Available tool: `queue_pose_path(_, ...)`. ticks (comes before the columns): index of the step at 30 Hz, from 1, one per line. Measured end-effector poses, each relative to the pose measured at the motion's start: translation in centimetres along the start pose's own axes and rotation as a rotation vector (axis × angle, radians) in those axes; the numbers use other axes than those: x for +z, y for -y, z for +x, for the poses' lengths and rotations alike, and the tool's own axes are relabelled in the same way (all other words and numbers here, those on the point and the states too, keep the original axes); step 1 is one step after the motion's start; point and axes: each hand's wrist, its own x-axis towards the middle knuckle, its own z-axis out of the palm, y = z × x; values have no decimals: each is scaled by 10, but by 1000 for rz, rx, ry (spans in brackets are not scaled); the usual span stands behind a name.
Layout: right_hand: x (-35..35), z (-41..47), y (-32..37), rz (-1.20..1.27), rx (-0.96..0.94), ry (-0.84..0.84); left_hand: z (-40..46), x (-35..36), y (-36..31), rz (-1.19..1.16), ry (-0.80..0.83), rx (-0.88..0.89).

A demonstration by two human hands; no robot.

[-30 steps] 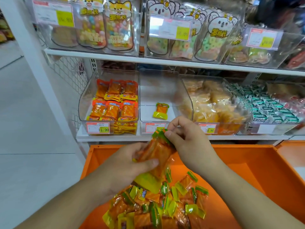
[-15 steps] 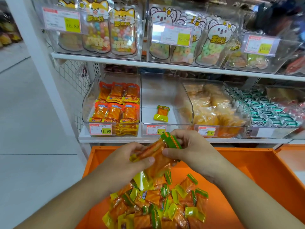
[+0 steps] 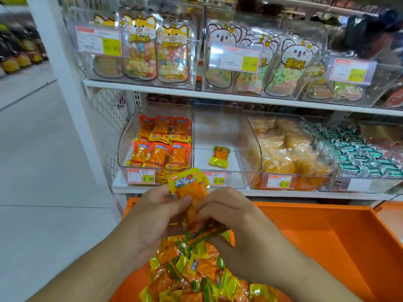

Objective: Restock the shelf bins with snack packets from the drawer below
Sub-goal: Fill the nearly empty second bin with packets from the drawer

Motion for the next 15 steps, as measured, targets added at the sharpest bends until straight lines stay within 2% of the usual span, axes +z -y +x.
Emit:
queue_pose_path(3,-6,-3,-1,131,135,-41,-2,-2,-4,98,-22,96)
queue_pose_path(7,0,3,-7,261,470,-295,-6,0,-8,188,11,172)
queue_pose_path(10,9,11,-11,568,664,-246,-6,4,-4,209,31,210)
queue_pose_path(15,17,14,-18,647,732,-270,2,11,3,256,-2,236)
